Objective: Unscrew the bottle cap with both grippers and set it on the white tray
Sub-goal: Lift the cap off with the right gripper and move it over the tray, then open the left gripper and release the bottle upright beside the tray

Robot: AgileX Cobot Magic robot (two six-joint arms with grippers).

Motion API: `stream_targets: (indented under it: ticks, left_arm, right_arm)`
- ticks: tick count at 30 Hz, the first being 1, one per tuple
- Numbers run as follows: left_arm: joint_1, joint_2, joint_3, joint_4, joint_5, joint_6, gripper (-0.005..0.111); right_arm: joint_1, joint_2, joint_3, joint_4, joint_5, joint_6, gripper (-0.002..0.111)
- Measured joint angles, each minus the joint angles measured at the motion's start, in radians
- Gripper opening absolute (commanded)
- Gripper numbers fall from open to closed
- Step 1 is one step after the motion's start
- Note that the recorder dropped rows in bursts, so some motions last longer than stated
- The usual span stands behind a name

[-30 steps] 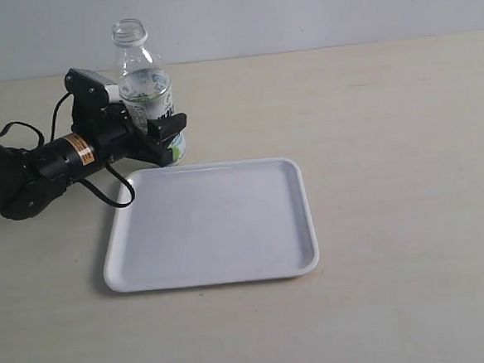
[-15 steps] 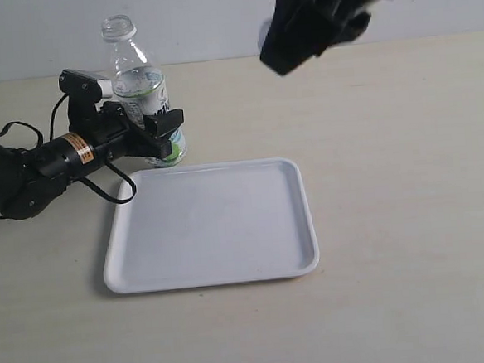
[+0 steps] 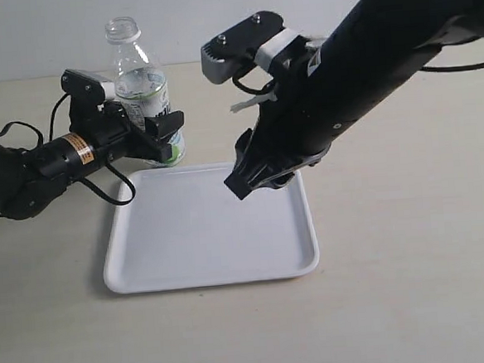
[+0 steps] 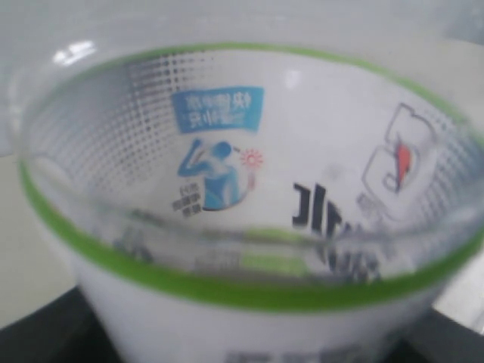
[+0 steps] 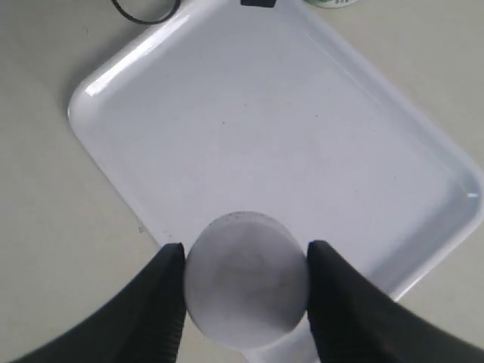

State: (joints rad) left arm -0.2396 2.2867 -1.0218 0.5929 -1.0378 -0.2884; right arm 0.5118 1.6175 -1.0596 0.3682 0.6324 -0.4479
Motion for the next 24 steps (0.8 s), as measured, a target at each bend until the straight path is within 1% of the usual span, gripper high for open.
stream_targets:
  ticks: [6, 7, 9, 10, 16, 20, 24]
  left_arm:
    - [0.0, 0.0, 0.0, 0.013, 0.0, 0.014, 0.063]
    - [0.0, 0.0, 0.0, 0.015, 0.0, 0.016, 0.069]
    - [0.0, 0.0, 0.0, 0.022, -0.002, 0.02, 0.077]
    - [0.0, 0.0, 0.0, 0.022, -0.007, 0.02, 0.083]
    - [0.002, -0.006, 0.017, 0.029, -0.023, 0.026, 0.083]
    - [0.025, -0.098, 0.106, 0.035, -0.028, 0.061, 0.083]
    - [0.027, -0.165, 0.194, 0.014, -0.03, 0.136, 0.083]
  right_arm:
    - [0.0, 0.057, 0.002, 0.015, -0.037, 0.0, 0.0]
    - [0.0, 0.061, 0.002, 0.017, -0.04, 0.002, 0.0]
    - [0.0, 0.063, 0.002, 0.017, -0.041, 0.002, 0.0]
    - [0.0, 0.063, 0.002, 0.019, -0.042, 0.002, 0.0]
    - [0.0, 0.063, 0.002, 0.019, -0.046, 0.002, 0.0]
    - [0.0, 0.063, 0.002, 0.019, -0.059, 0.002, 0.0]
    - [0.0, 0.063, 0.002, 0.019, -0.071, 0.005, 0.0]
